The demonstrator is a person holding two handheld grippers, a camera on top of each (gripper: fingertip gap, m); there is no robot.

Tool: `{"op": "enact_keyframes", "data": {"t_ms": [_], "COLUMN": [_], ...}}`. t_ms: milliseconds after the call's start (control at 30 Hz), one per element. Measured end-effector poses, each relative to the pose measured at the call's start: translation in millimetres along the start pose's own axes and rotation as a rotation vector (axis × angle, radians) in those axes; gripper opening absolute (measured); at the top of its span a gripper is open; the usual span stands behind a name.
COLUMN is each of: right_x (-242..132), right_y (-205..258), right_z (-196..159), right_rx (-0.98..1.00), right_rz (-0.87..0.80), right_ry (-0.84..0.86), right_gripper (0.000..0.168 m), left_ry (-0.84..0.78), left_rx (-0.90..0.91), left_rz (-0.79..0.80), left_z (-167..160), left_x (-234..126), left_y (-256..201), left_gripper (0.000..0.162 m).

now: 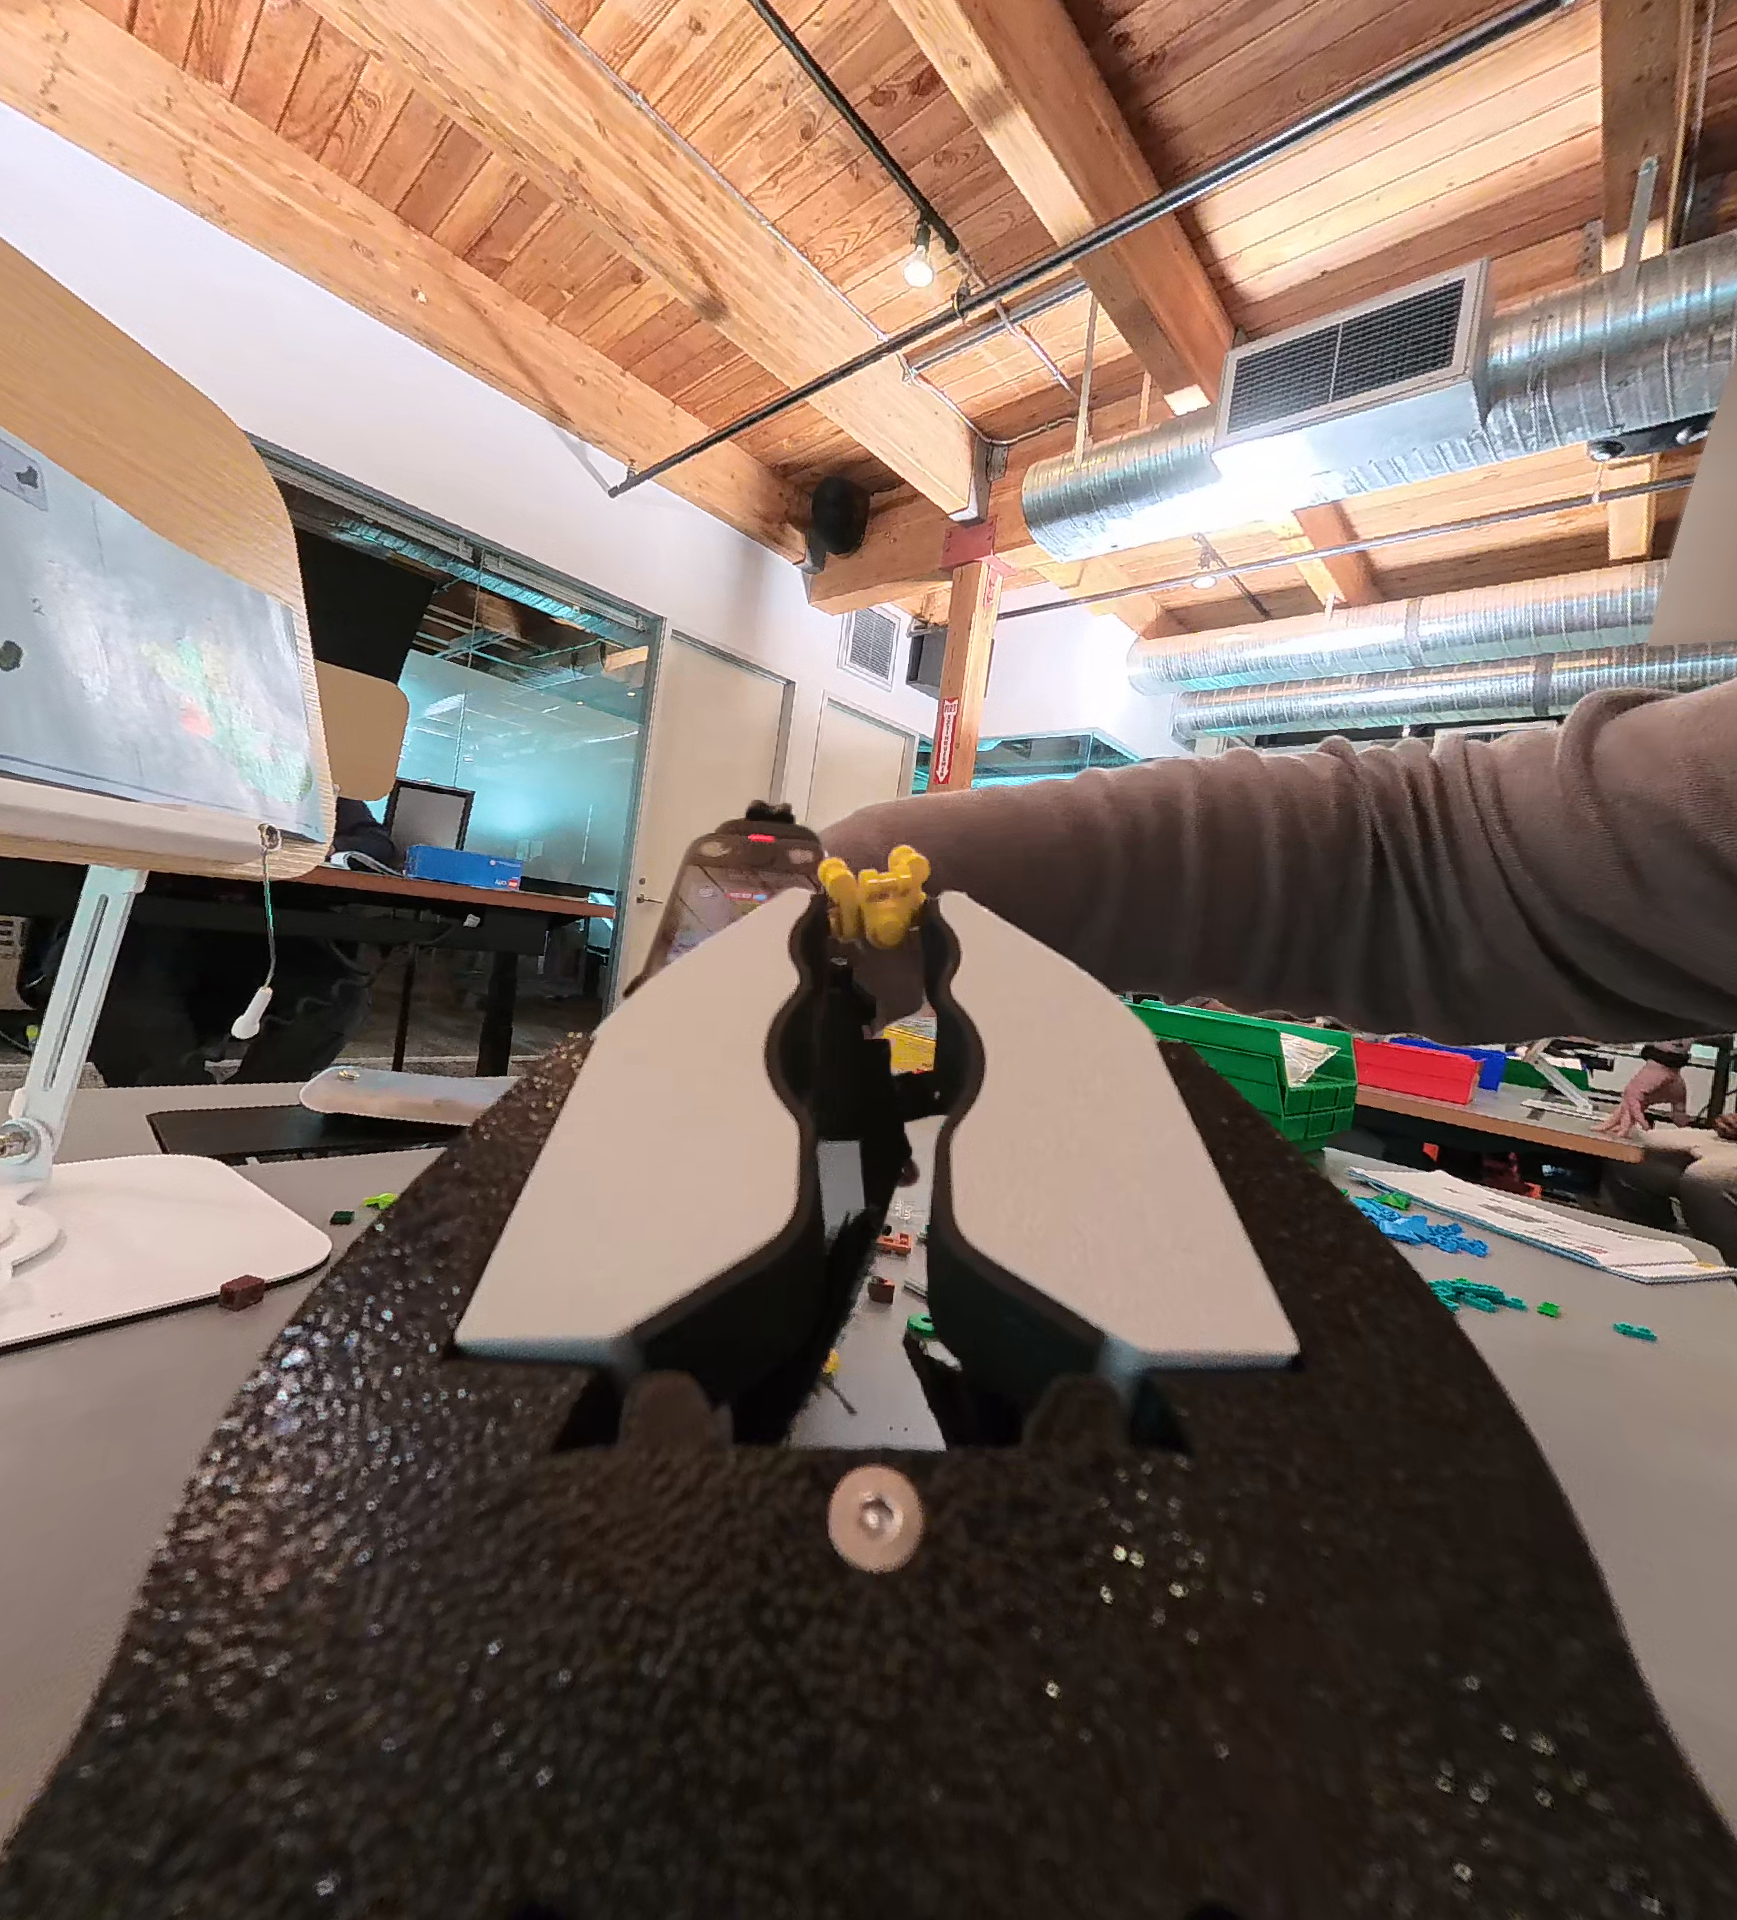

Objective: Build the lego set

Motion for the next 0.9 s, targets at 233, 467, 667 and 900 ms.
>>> {"op": "enact_keyframes", "data": {"t_ms": [233, 467, 667, 900], "right_x": [-2.9, -10.9, 4.4, 2.6], "right_y": [-9.5, 8.4, 34.9, 33.5], "right_z": [3.1, -11.2, -18.6, -10.1], "right_rx": [0.078, 0.268, 0.118, -0.006], "right_rz": [-0.04, -0.082, -0.125, -0.187], "right_ry": [-0.03, -0.212, -0.286, -0.268], "right_gripper": [0.053, 0.034, 0.022, 0.007], "left_ry": [-0.003, -0.01, -0.007, -0.004], "left_rx": [-0.009, -0.021, -0.025, -0.028], "left_rz": [-0.002, -0.001, -0.007, -0.009], "left_z": [0.4, 1.0, 0.3, -0.1], "left_x": [-0.3, -0.5, 0.2, 0.1], "left_y": [0.4, 1.5, 0.9, 0.9], "left_gripper": [0.017, 0.017, 0.017, 0.017]}}
Point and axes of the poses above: each gripper's, where its closed fingertips meet, x out along the fingers, z out of its top, y = z × x across the jaws, the point moved 4 cm from there along -x, back along the fingers, and after that the axes turned 1 degree about z, right-handed, at the moved point
